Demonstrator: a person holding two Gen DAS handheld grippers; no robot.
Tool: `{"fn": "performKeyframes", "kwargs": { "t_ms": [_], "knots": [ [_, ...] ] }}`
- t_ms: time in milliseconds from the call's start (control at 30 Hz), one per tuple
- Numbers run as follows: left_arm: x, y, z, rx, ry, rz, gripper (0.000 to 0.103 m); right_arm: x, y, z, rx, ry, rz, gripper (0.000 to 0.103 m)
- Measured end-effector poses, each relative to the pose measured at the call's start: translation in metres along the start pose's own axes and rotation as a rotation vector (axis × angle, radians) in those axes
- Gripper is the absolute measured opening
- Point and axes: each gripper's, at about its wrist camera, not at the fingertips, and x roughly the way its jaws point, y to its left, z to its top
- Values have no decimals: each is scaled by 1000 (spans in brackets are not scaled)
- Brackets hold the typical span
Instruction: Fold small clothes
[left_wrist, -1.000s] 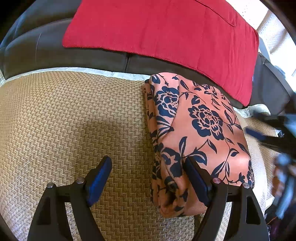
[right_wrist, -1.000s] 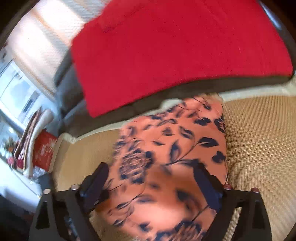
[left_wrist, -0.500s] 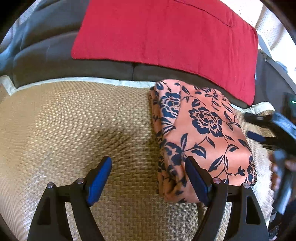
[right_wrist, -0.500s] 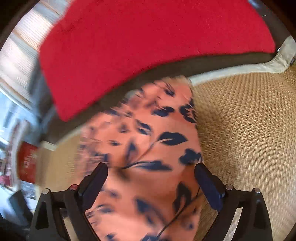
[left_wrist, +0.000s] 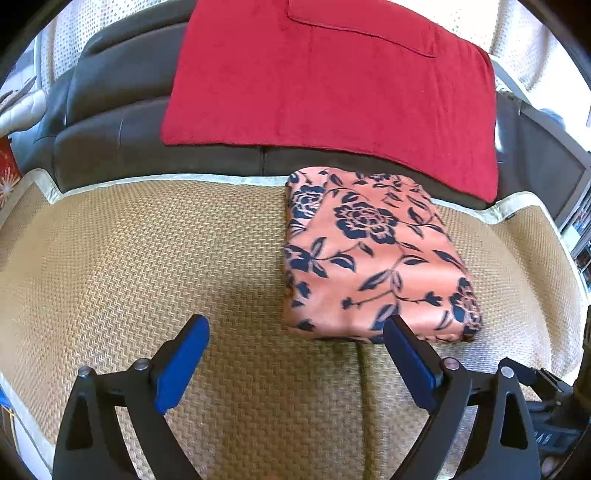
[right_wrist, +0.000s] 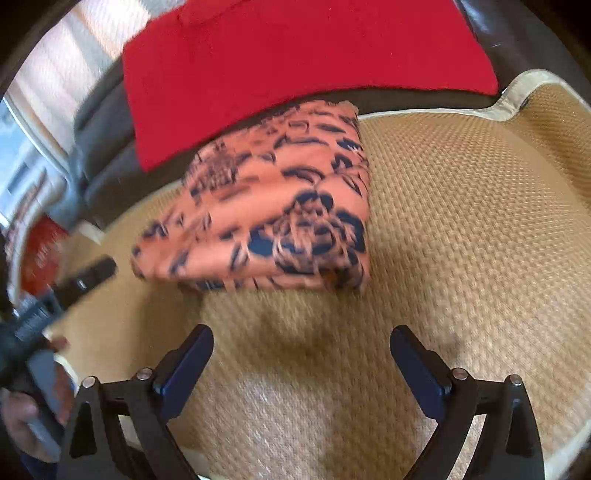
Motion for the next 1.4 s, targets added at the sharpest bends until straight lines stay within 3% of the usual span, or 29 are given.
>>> {"fn": "performKeyframes", "kwargs": {
  "t_ms": [200,433,667,933,1400],
  "knots": [
    [-14,-7,-1,12,-26,14,98,-29,13,3,-62,-113,-75,102],
    [-28,-13,0,43,-53,40,99,-17,23,4,-96,-84,-142,103],
    [-35,-19,6,73,-81,62,102,-32,32,13,-140,-150,-234,103],
    [-34,-28,11,100,-92,109,102,-28,32,21,-156,-146,-262,103],
    [-25,-33,20,101,-119,89,102,-19,29,35,-161,-141,-281,103]
  ]
}}
